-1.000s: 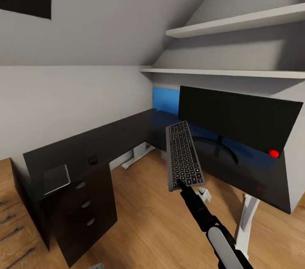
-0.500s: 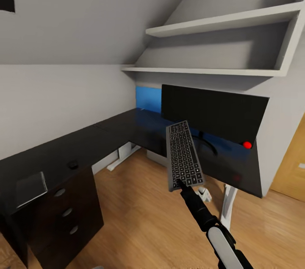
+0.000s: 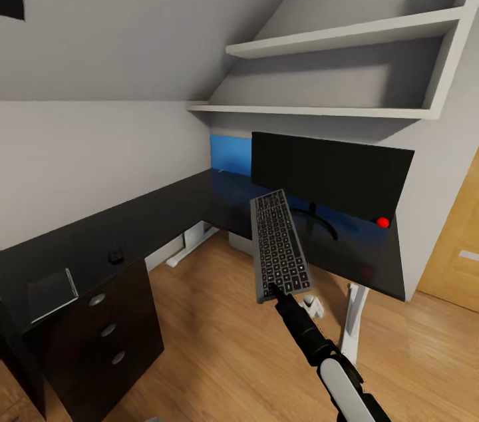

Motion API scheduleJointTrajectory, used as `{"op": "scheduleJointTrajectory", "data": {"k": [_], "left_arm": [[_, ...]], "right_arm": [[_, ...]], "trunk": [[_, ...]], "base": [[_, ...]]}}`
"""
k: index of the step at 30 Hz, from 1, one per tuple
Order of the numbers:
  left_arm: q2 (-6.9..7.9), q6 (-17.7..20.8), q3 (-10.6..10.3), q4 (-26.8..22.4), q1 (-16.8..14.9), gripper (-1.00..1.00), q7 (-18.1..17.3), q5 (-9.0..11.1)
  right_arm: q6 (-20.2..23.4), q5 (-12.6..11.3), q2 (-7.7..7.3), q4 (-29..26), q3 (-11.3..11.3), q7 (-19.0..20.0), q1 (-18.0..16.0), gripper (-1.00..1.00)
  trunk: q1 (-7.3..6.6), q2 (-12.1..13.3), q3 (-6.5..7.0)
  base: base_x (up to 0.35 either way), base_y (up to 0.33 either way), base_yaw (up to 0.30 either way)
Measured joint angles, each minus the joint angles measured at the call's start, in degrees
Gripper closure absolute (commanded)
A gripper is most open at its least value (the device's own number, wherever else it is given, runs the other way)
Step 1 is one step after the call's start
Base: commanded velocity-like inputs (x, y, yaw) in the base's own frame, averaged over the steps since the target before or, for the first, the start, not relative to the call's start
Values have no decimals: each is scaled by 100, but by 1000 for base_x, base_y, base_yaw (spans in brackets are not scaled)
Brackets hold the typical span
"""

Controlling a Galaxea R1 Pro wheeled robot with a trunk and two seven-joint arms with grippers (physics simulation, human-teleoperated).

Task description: In the bedroom, organize the workspace by keeping the computer under the desk, ensuring the monitor is on the desk, placing the keyboard on the desk next to the monitor, placing the mouse on the desk next to the keyboard, moving the folder from the swivel chair onto the desk next to the mouse, stacking the notebook on top of the folder with the pen on top of the notebook, and positioning the swivel chair next to the desk.

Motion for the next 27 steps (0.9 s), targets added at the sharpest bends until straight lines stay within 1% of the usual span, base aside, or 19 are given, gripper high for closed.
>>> {"op": "scheduleJointTrajectory", "data": {"k": [5, 8, 12, 14, 16, 17, 19, 20, 23, 27], "left_arm": [[1, 5, 0, -1, 0, -100, 0, 0], [1, 5, 0, -1, 1, -100, 0, 0], [1, 6, -1, -1, 0, -100, 2, 0], [1, 6, -1, 1, -1, -100, 3, 0], [1, 6, -1, -1, -1, -100, 4, 5], [1, 6, -1, 0, -1, -100, 5, 4], [1, 6, -1, 0, -1, -100, 2, 5], [1, 6, -1, 0, -1, -100, 1, 3], [1, 6, -1, 2, -1, -100, 2, 2], [1, 6, -1, -1, -1, -100, 2, 6]], "right_arm": [[-2, -5, 8, 0, 16, -4, -1, 100], [33, -9, -30, -20, 3, 0, -1, 100], [340, -75, -88, -22, -26, 11, 0, 100], [481, -218, -111, -42, -41, 15, 0, 100], [542, -474, -160, -69, -43, 10, 1, 100], [550, -544, -178, -74, -40, 9, 1, 100], [573, -878, -254, -85, -39, 7, 1, 100], [578, -966, -271, -87, -39, 7, 1, 100], [583, -1076, -322, -90, -40, 11, 1, 100], [592, -1117, -357, -90, -40, 14, 1, 100]], "trunk": [[0, 0, 0], [0, 0, 0], [0, 0, 0], [0, 0, 0], [0, 0, 0], [0, 0, 0], [0, 0, 0], [0, 0, 0], [0, 0, 0], [0, 0, 0]], "base": [[0, 0, 0], [0, 0, 0], [0, 0, -34], [0, 0, -178], [0, 0, -229], [0, 0, -247], [0, 0, -261], [0, 0, -266], [0, 0, -269], [-24, 2, -270]]}}
